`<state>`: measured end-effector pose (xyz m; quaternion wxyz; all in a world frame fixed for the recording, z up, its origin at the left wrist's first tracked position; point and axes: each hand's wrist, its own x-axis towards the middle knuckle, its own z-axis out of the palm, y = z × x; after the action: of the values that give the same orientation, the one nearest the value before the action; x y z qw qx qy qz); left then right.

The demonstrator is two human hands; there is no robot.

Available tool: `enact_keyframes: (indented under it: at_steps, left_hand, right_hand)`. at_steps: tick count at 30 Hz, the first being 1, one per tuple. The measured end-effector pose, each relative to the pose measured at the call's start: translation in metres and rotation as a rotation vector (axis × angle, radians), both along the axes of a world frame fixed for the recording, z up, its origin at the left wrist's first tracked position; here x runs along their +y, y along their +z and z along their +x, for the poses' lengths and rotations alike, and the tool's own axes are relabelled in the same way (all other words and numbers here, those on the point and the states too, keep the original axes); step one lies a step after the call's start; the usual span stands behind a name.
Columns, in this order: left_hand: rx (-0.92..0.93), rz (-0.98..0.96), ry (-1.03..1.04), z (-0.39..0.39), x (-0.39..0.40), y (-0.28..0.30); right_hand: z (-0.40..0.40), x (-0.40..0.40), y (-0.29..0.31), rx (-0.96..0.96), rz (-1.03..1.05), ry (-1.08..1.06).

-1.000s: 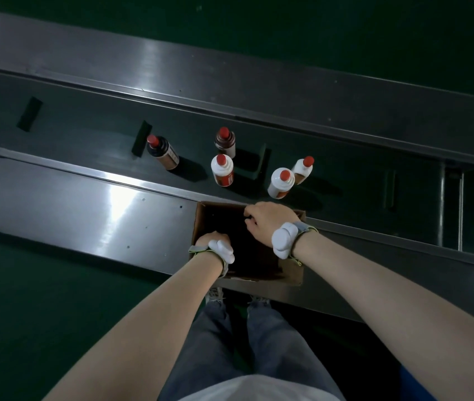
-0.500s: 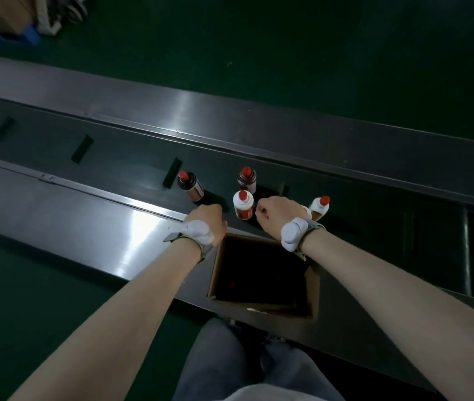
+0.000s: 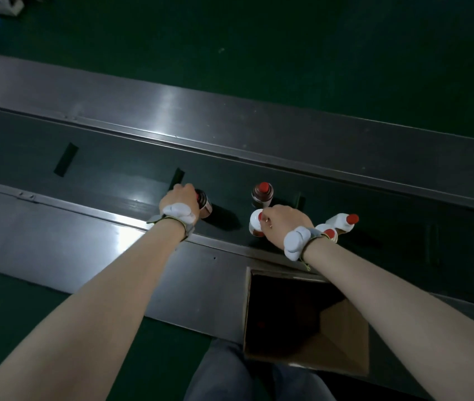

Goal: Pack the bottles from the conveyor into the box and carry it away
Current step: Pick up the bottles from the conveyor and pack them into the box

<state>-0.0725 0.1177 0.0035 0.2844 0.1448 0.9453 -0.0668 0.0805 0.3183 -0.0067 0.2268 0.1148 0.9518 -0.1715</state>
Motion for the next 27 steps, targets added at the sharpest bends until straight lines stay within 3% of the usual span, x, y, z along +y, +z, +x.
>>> enact_keyframes:
  at_steps: [14, 21, 27]
  left_hand:
    - [-0.068, -0.150, -0.155, -0.053, 0.006, -0.111]
    - [-0.015, -0.190, -0.234, -0.047, -0.001, -0.118]
    - [0.077, -0.160, -0.267, -0.011, -0.002, -0.079]
  right_hand:
    - [-0.004, -0.006, -0.046, -0.056, -0.021, -0.033]
    - [0.008, 0.002, -0.041, -0.064, -0.018, -0.048]
    - [0.018, 0.009, -0.016, -0.028, -0.017, -0.069]
